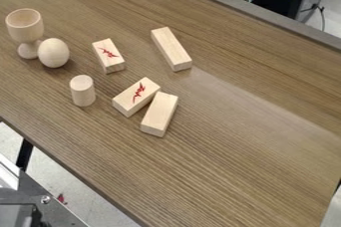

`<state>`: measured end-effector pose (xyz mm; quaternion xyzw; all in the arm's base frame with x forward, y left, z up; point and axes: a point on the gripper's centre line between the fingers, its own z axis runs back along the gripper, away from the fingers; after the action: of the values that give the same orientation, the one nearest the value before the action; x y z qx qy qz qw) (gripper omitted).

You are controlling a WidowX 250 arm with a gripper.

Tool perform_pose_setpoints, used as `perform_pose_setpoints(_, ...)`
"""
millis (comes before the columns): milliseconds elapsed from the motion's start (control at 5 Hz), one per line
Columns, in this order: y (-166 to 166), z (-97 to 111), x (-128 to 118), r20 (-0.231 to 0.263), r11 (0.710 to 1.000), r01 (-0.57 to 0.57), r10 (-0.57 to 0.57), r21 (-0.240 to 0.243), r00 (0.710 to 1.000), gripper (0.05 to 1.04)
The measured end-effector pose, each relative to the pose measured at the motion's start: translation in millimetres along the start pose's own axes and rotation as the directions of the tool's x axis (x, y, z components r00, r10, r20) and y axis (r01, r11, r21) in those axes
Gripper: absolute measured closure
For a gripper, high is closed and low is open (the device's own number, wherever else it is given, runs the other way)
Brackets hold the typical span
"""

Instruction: Pick up the ball and put it inside the cup

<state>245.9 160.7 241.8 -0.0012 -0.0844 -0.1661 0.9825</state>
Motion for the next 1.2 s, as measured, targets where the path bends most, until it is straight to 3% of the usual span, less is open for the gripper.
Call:
perform_pose_setpoints(200, 0.3, -8.1, -1.0, -0.016, 1.000, -0.005, 0.005, -0.024, 1.000, 0.085)
perform_pose_setpoints(400, 2.5, -41.0, -23.8, -0.054, 0.991, 0.115, -0.119, -0.064, 0.991, 0.085)
perform_pose_setpoints(600, 10.4, -50.3, -39.1, -0.019, 0.991, 0.111, -0.113, -0.069, 0.993, 0.085)
perform_pose_setpoints(800, 10.4, -59.7, -44.5, -0.034, 0.997, 0.026, -0.028, -0.066, 0.999, 0.085)
perform_pose_setpoints(1000, 1.1, -73.2, -48.8, -0.032, 0.994, 0.059, -0.062, -0.097, 0.998, 0.085)
perform_pose_setpoints(1200, -4.9, -88.2, -50.1, -0.026, 0.964, 0.246, -0.250, -0.097, 0.968, 0.085)
